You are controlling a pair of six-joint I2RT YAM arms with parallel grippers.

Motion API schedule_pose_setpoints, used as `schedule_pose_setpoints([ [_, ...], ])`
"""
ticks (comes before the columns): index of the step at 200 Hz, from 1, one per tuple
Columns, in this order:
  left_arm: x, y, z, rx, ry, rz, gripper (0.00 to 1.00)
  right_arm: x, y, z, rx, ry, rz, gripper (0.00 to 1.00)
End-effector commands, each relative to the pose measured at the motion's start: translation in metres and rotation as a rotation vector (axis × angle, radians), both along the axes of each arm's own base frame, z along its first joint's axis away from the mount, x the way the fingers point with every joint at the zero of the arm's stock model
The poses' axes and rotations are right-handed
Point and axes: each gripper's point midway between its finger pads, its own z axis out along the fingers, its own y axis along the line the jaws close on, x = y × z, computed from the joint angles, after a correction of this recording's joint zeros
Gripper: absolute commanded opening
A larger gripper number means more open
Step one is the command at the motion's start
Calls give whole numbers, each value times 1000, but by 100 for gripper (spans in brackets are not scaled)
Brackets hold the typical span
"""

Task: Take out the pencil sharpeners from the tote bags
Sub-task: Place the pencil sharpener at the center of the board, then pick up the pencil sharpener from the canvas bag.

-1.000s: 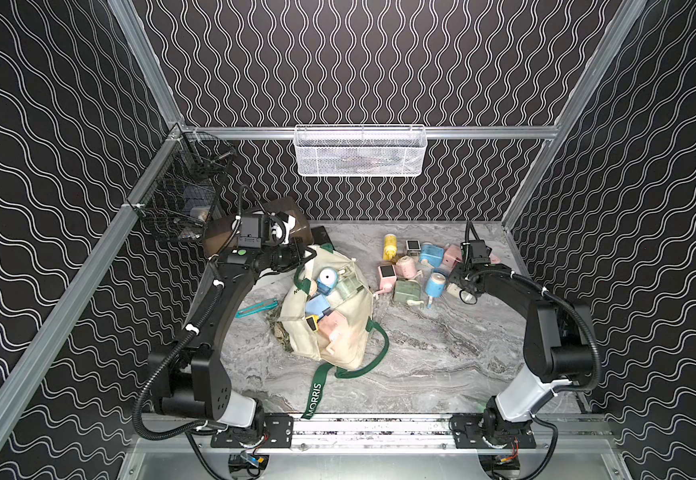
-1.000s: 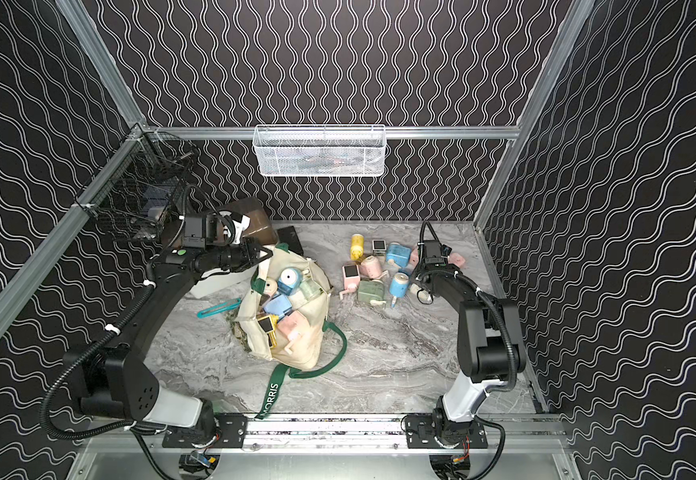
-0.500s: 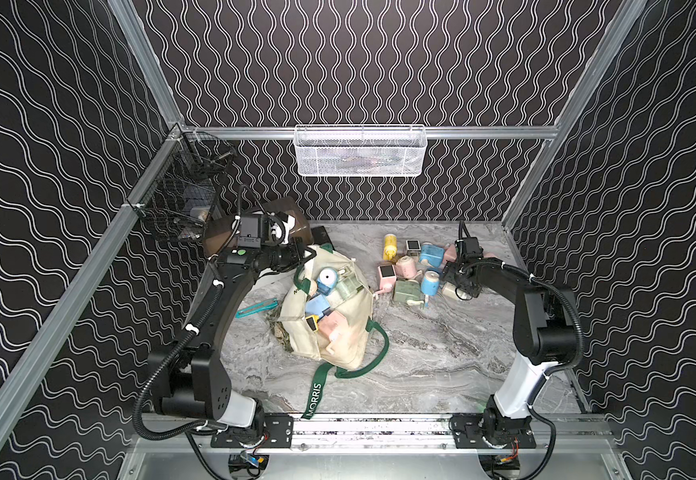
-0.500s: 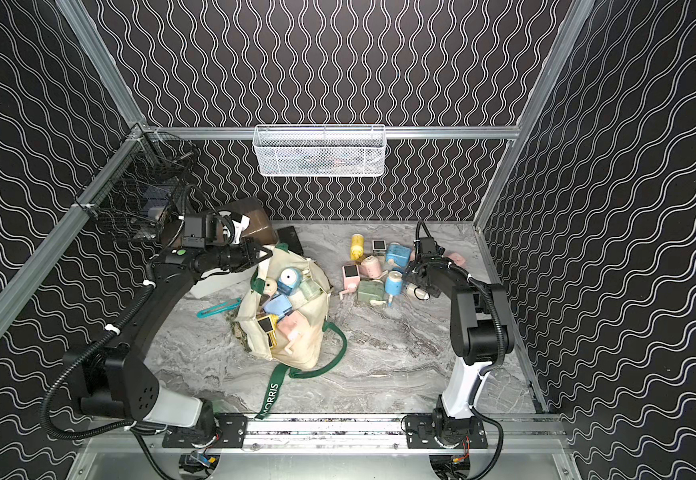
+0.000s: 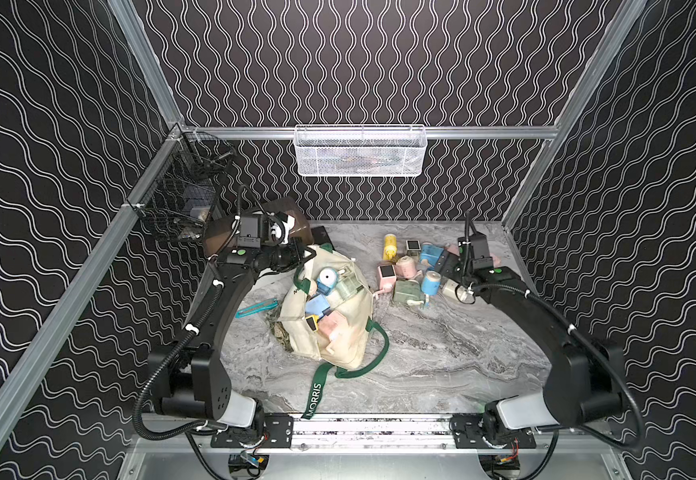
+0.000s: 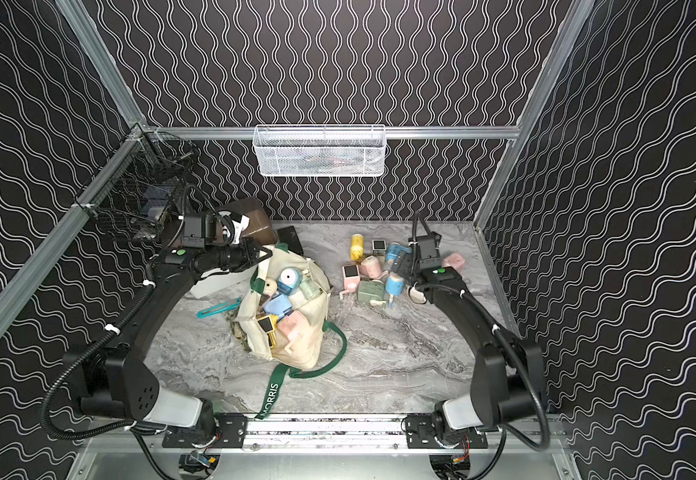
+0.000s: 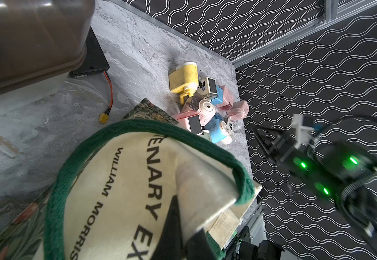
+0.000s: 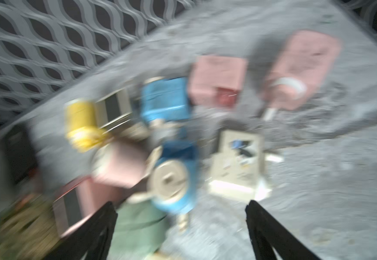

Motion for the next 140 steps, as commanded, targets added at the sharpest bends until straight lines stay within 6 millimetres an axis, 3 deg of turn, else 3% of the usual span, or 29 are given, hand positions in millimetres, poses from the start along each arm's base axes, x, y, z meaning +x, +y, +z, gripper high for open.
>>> schedule_pose_setpoints([
  [1, 9, -5, 24, -28, -109, -28, 0, -16, 46, 43, 11, -170, 151, 86],
  [12, 9, -5, 24, -28, -109, -28, 0, -37, 85, 62, 21, -242, 286, 82],
  [38, 9, -5, 23, -28, -108, -28, 0, -82, 147, 88, 10, -371, 546, 75],
  [64, 9, -4, 22, -25, -106, -26, 0, -123, 201, 91, -18, -431, 782, 73],
  [100, 9, -5, 22, -27, -107, -29, 0, -162, 260, 67, -75, -417, 1020, 71],
  [140, 10, -5, 21, -25, -105, -28, 0, -154, 293, 3, -186, -230, 1097, 70],
])
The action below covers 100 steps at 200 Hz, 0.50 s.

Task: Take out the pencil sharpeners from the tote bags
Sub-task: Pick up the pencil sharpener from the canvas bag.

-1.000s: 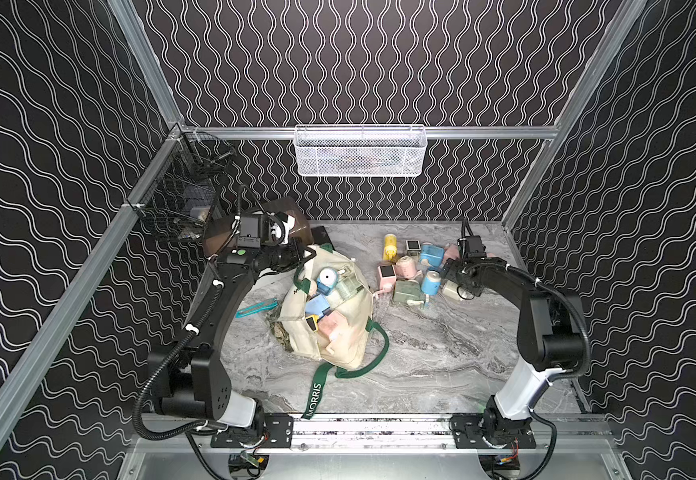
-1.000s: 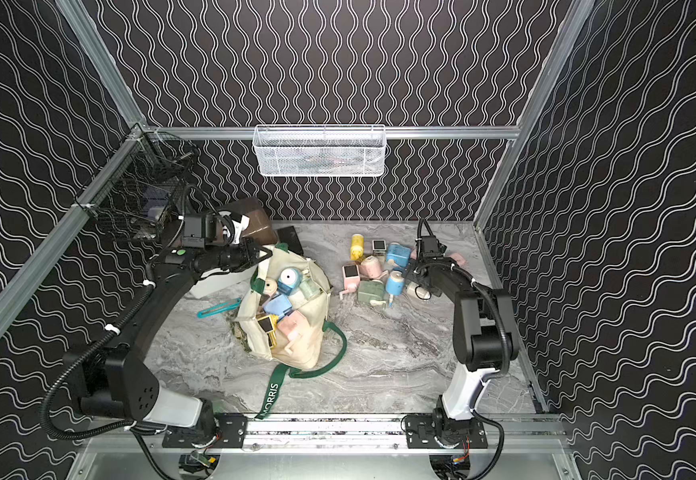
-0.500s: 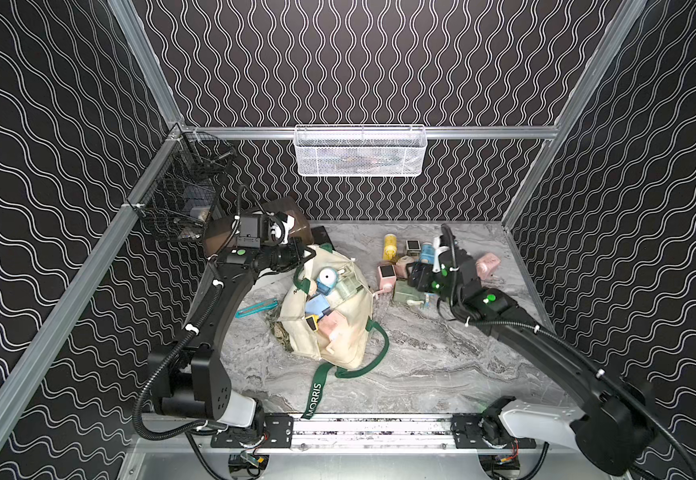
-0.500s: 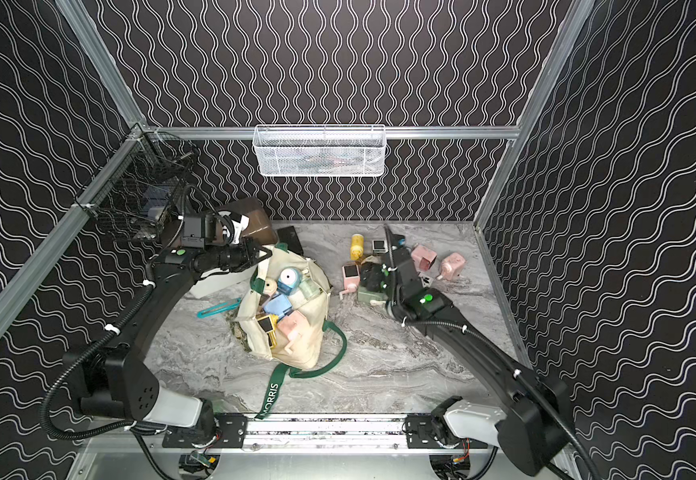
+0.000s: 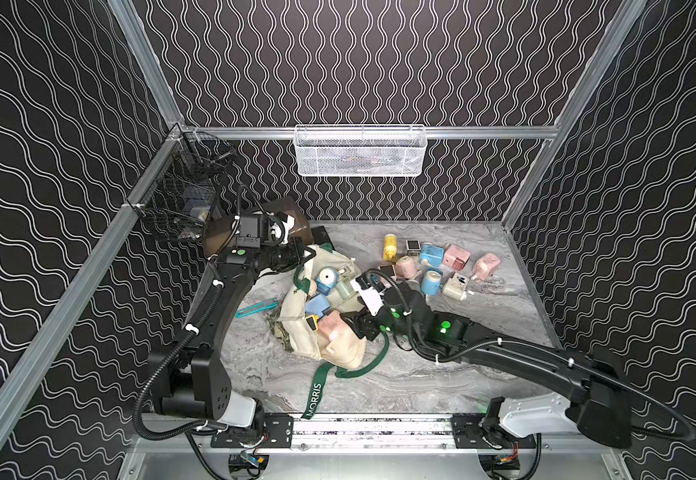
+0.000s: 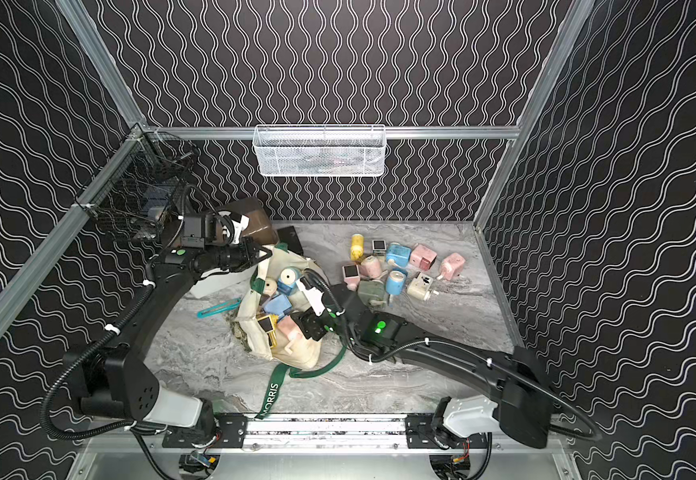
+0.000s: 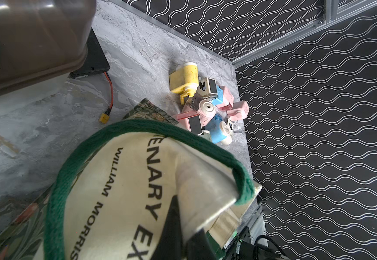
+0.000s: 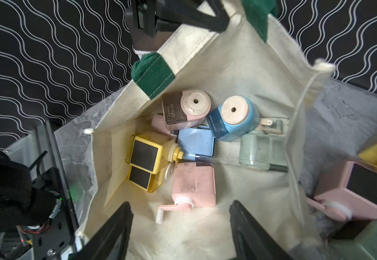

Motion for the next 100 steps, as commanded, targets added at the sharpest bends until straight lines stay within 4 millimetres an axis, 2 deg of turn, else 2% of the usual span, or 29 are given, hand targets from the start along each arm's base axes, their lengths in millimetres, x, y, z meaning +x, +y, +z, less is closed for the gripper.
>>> schedule_pose_setpoints([
  [1, 10, -5, 21, -25, -103, -29, 0, 3, 14, -29, -105, 20, 39, 70],
  [16, 9, -5, 21, -21, -106, -29, 0, 7, 16, -59, -187, 72, 19, 70],
  [20, 9, -4, 22, -20, -109, -28, 0, 11, 22, -52, -176, 63, 16, 70],
  [46, 8, -5, 23, -19, -112, -29, 0, 15, 27, -82, -251, 101, 15, 72],
  [100, 8, -6, 23, -24, -112, -33, 0, 21, 34, -124, -359, 166, 0, 89],
])
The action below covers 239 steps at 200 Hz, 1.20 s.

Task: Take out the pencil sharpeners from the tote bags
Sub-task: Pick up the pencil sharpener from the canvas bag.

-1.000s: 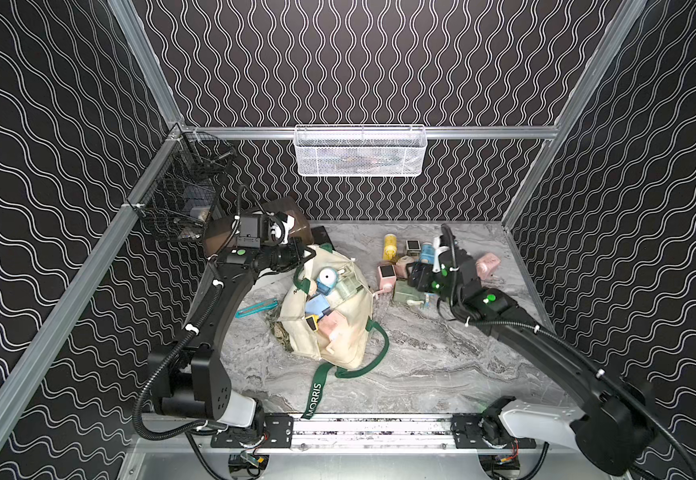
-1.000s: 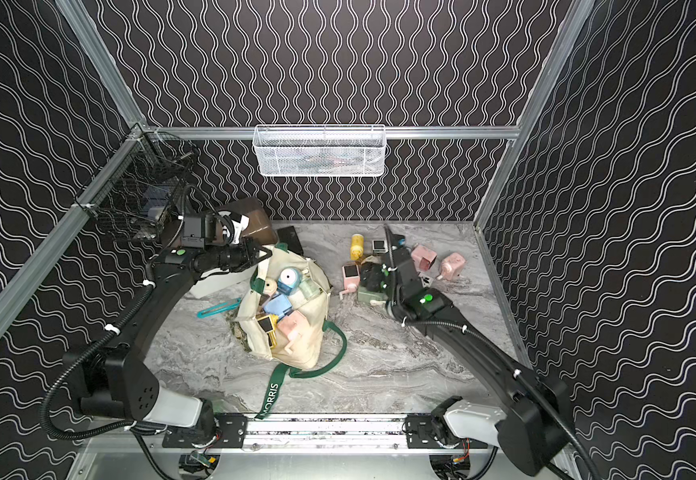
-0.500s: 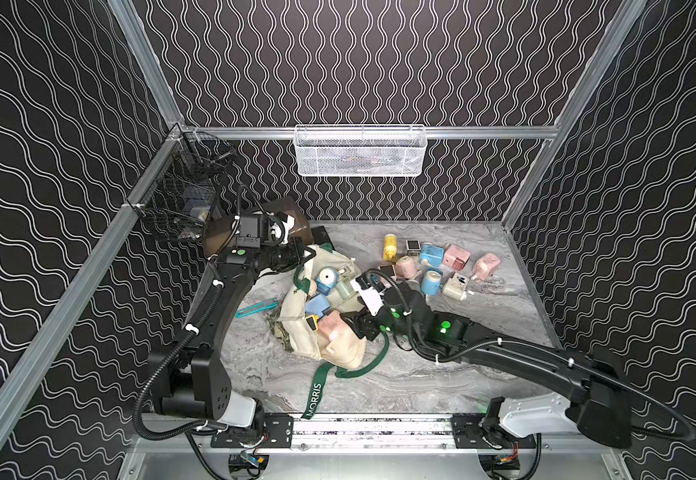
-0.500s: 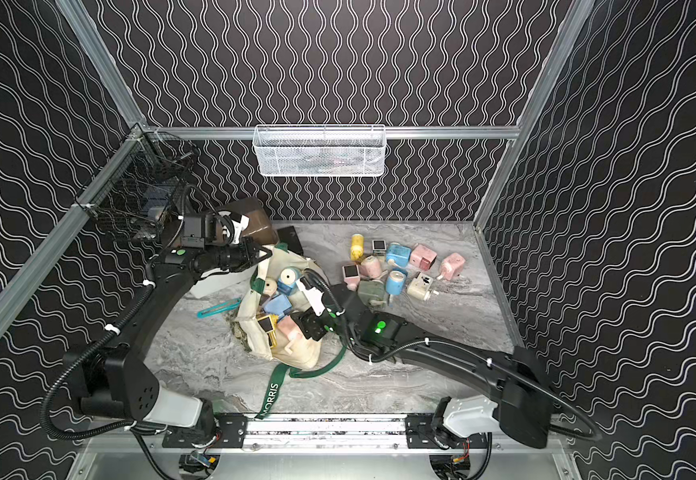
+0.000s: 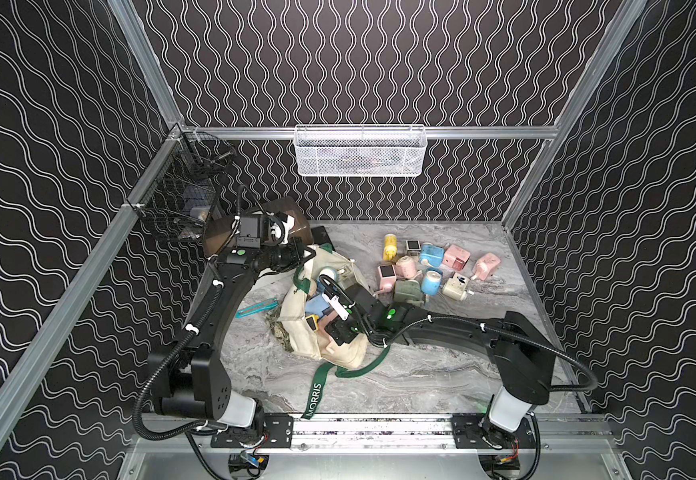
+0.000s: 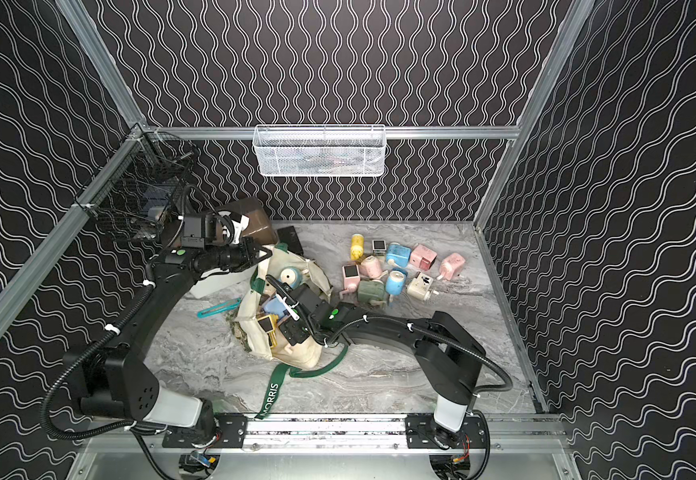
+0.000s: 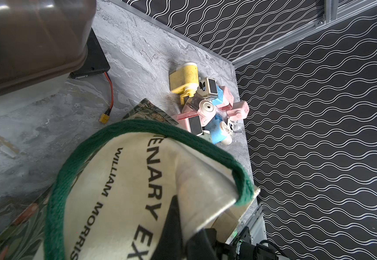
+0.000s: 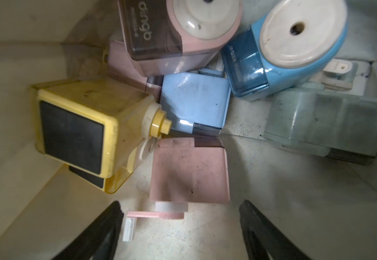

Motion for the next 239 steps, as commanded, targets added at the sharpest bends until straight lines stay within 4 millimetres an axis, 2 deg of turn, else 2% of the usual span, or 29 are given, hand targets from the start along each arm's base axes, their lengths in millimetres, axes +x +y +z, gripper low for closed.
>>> schedule_pose_setpoints([
  [1, 8, -6, 24, -24, -112, -33, 0, 2, -3, -15, -69, 16, -14, 90],
  [21, 8, -6, 24, -25, -111, -32, 0, 4, -2, -33, -116, 44, -16, 93],
  [60, 7, -7, 25, -28, -114, -35, 0, 4, -3, -65, -198, 88, -18, 93],
  [78, 7, -6, 25, -27, -113, -33, 0, 3, -2, -74, -223, 108, -15, 91],
  [80, 7, -6, 25, -27, -113, -34, 0, 2, -3, -83, -242, 121, -14, 91],
  [87, 7, -7, 25, -28, -114, -35, 0, 1, -3, -91, -257, 134, -12, 89],
  [100, 7, -7, 24, -26, -112, -34, 0, 1, -2, -95, -266, 144, -12, 83],
  [136, 6, -8, 25, -24, -113, -38, 0, 2, 4, -80, -197, 122, -13, 68],
  [144, 6, -8, 25, -24, -114, -37, 0, 2, 1, -82, -201, 122, -12, 66],
  [146, 6, -8, 25, -24, -114, -38, 0, 2, 3, -71, -183, 111, -11, 65],
  [152, 6, -8, 25, -24, -115, -37, 0, 1, 3, -64, -167, 107, -9, 64],
  [239, 6, -7, 25, -20, -115, -34, 0, -10, -1, 4, 36, 27, 22, 55],
])
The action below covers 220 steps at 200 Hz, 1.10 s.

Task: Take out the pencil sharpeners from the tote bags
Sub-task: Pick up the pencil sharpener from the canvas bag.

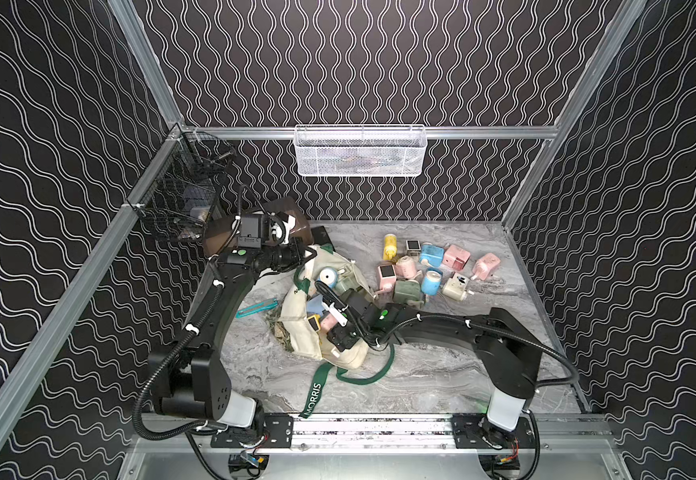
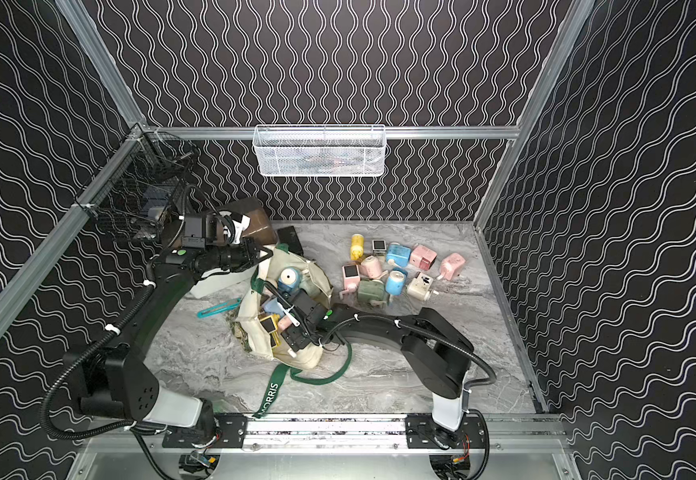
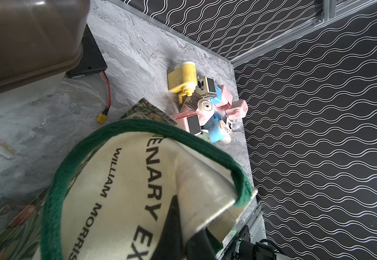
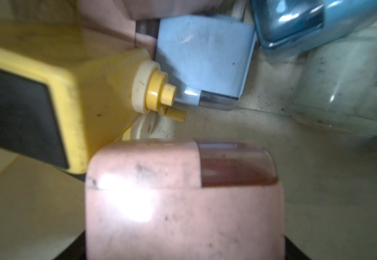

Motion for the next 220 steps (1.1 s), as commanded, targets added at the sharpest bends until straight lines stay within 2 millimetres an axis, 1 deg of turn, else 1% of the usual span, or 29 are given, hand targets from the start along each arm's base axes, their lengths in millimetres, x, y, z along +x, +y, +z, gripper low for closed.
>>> schedule_pose_setpoints([
  [1, 7, -4, 24, -18, -112, -24, 0, -1, 7, 26, 90, -31, 10, 55],
  [19, 7, -4, 25, -18, -112, -24, 0, -6, 6, 41, 127, -37, 23, 55],
  [63, 7, -3, 25, -18, -112, -23, 0, -12, -1, 65, 186, -62, 38, 55],
  [73, 7, -3, 25, -17, -113, -23, 0, -13, 2, 77, 222, -73, 48, 55],
  [75, 7, -3, 25, -17, -112, -22, 0, -15, -2, 69, 210, -64, 46, 55],
  [77, 7, -3, 25, -17, -112, -23, 0, -16, -3, 68, 209, -61, 48, 55],
  [104, 7, -3, 24, -16, -110, -21, 0, -23, -3, 82, 258, -59, 78, 54],
  [121, 7, -2, 24, -13, -111, -19, 0, -29, -7, 97, 287, -65, 86, 54],
  [136, 8, -3, 24, -13, -110, -19, 0, -34, -14, 118, 341, -86, 84, 54],
  [159, 8, -2, 24, -14, -109, -18, 0, -38, -32, 151, 415, -136, 62, 54],
  [175, 8, -2, 24, -14, -109, -18, 0, -33, -51, 170, 448, -181, 11, 53],
  [187, 8, -3, 24, -16, -108, -18, 0, -26, -67, 180, 476, -204, -38, 53],
  [207, 7, -3, 25, -18, -109, -19, 0, -3, -102, 194, 527, -229, -167, 53],
  [220, 7, -3, 25, -18, -109, -20, 0, 16, -130, 200, 559, -250, -277, 54],
])
